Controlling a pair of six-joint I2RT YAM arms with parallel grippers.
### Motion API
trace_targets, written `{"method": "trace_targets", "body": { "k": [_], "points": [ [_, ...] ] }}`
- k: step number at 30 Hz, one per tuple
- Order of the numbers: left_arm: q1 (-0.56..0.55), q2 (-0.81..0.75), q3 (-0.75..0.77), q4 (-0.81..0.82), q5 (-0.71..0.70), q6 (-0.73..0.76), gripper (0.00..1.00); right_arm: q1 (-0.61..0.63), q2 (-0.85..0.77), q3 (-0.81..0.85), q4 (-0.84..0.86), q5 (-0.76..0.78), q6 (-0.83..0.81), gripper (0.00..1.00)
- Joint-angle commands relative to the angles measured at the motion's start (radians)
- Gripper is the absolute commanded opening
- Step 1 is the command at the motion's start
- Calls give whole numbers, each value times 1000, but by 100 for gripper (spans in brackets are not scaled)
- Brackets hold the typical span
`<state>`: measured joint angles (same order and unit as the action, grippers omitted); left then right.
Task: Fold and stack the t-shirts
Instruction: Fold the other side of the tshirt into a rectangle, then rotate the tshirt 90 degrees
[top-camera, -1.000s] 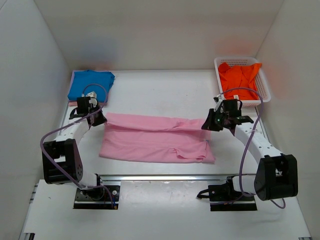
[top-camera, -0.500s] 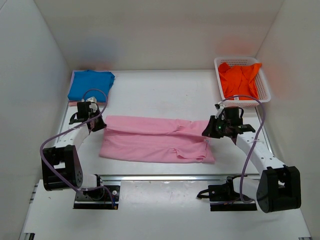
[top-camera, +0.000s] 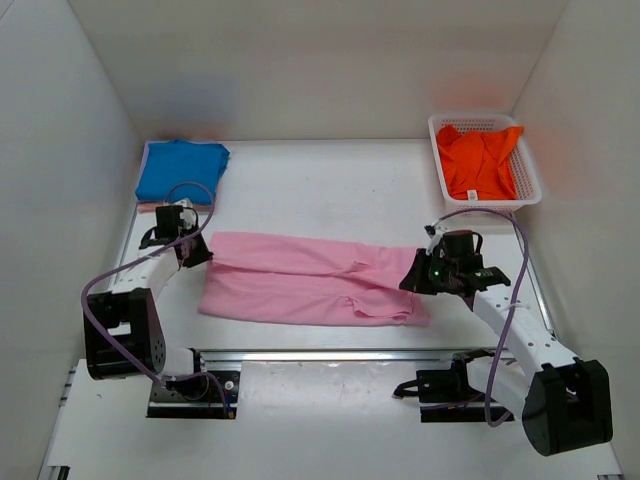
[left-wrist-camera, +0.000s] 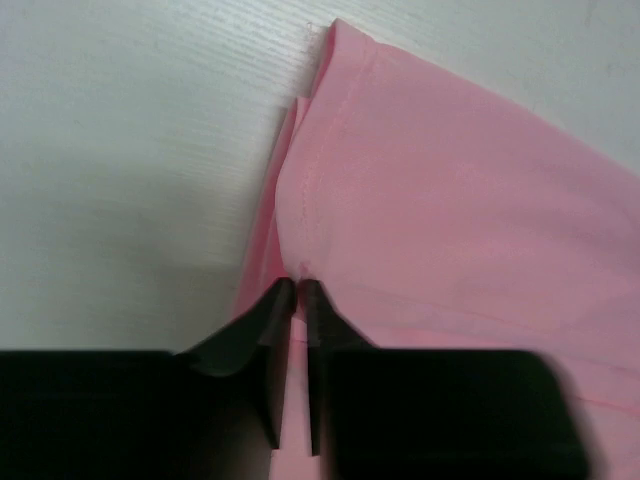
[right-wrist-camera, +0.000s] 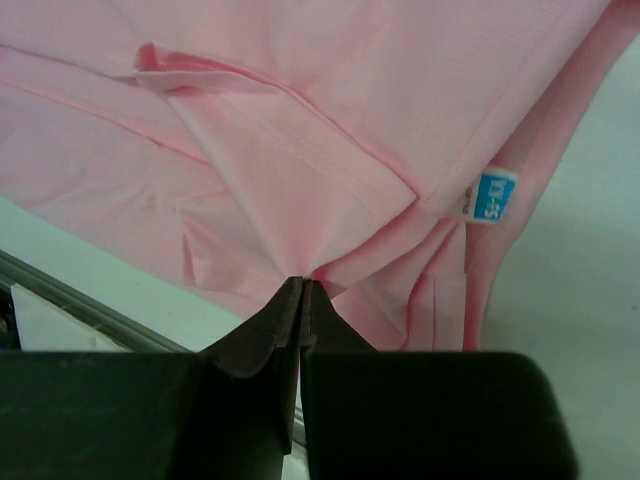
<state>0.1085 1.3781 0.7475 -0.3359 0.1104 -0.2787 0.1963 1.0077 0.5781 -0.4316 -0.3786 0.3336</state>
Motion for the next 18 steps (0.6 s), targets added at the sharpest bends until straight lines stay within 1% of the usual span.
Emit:
{"method": "trace_targets", "body": {
  "k": [1,2,3,4,5,6,7,10,11,12,13,14,15,16,17,18],
  "points": [
    [11,22,58,-25,-14,-22,29,3,-18,-35,-51,9,15,0],
    [8,24,64,-35,-15,-17,34,8,-23,-35,-82,21,12,0],
    [13,27,82,-41,-20,-22,44,11,-29,-34,-104,21,12,0],
    [16,24,102,-49,-23,-20,52,20,-46,-34,-126,44,12,4],
    [14,22,105,-64,-21,-19,56,19,-52,-29,-153,59,16,10],
    [10,15,130,-60,-26,-25,59,29,-69,-23,-163,73,22,23],
    [5,6,144,-64,-20,-30,60,20,-86,-14,-171,82,24,35],
    [-24,-19,164,-58,-6,-42,61,9,-107,31,-196,110,21,52],
    [-39,-22,165,-54,5,-42,60,8,-103,43,-199,113,19,54],
    [-52,-34,167,-49,15,-43,58,9,-94,51,-200,112,18,52],
    [-67,-28,161,-51,11,-43,54,6,-84,63,-199,95,12,47],
    [-93,-24,162,-52,11,-42,51,23,-80,66,-197,87,15,31],
    [-98,-24,153,-46,6,-37,48,44,-70,60,-190,90,28,23],
    [-159,-16,142,-40,-6,-39,43,52,-67,55,-170,83,50,14],
    [-191,-2,121,-43,-20,-37,40,87,-58,43,-159,89,53,4],
    [-219,-2,116,-26,-28,-33,37,121,-46,37,-144,92,79,0]
  ]
}}
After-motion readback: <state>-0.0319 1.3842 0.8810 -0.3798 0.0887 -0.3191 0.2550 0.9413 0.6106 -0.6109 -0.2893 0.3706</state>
